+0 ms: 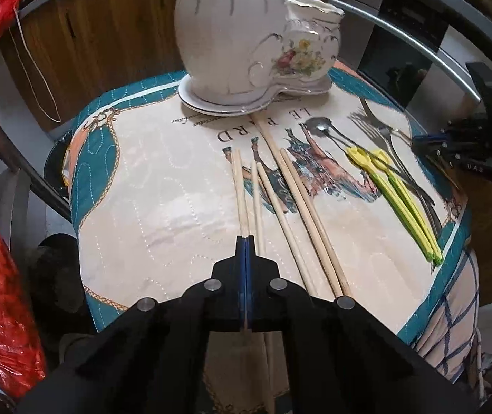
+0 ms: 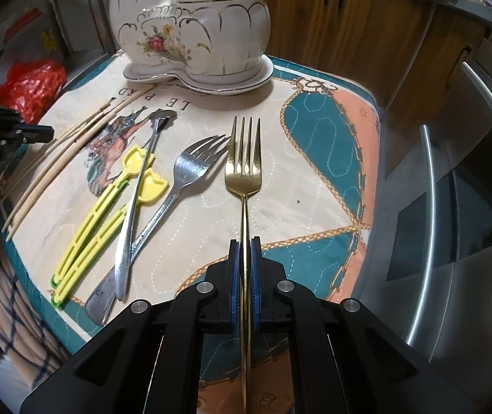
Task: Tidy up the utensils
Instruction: 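Lift the gold fork with the right gripper while the left gripper grips a chopstick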
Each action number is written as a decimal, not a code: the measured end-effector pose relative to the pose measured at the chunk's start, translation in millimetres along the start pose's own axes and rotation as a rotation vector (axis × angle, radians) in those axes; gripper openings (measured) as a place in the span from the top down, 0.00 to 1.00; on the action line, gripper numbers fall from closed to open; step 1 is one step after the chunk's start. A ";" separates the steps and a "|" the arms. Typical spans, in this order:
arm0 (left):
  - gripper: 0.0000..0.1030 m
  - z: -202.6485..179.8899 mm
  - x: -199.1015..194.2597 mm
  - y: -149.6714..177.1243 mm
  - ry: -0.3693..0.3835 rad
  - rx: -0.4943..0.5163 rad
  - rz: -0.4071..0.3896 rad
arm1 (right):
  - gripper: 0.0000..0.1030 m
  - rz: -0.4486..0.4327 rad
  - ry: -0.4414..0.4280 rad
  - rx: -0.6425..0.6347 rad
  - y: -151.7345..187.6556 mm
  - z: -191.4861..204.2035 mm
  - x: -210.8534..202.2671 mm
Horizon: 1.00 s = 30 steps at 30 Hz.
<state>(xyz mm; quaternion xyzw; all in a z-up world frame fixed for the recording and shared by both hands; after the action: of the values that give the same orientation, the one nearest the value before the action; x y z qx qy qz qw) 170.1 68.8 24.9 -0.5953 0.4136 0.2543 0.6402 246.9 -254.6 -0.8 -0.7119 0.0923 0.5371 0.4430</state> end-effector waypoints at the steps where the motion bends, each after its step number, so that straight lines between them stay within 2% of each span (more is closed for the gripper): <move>1: 1.00 -0.5 1.7 0.6 -0.001 0.008 0.012 | 0.93 0.004 0.001 -0.004 -0.7 0.3 0.4; 9: 1.00 0.2 7.7 -7.3 -0.008 0.011 0.036 | 0.93 0.006 0.004 -0.012 0.1 2.5 1.1; 14: 0.93 0.1 17.6 -15.2 -0.010 0.003 0.059 | 0.93 0.007 0.006 -0.014 0.0 2.2 2.1; 20: 0.93 -1.5 28.2 -27.5 -0.028 0.011 0.081 | 0.93 0.017 0.001 -0.018 -0.9 2.1 3.6; 26: 0.93 -3.9 36.8 -43.1 -0.022 0.056 0.159 | 0.93 0.045 -0.006 -0.026 -4.6 1.6 5.9; 30: 0.92 -2.1 42.6 -55.8 0.008 0.078 0.231 | 0.93 0.053 -0.002 -0.037 -5.0 3.1 5.9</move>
<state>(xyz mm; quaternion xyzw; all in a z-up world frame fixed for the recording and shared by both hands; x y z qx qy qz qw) 237.8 50.6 20.3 -0.5194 0.4915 0.3079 0.6276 250.3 -247.4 -3.3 -0.7167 0.1010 0.5508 0.4155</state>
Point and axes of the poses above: each gripper's, at about its wrist camera, not at the fingertips, and x roughly the way its jaws point, z to its left, y to its underside, the point moved 1 cm from there along x, roughly the way its jaws point, and after that the axes turned 4 degrees about -z, right-handed, at the moved point
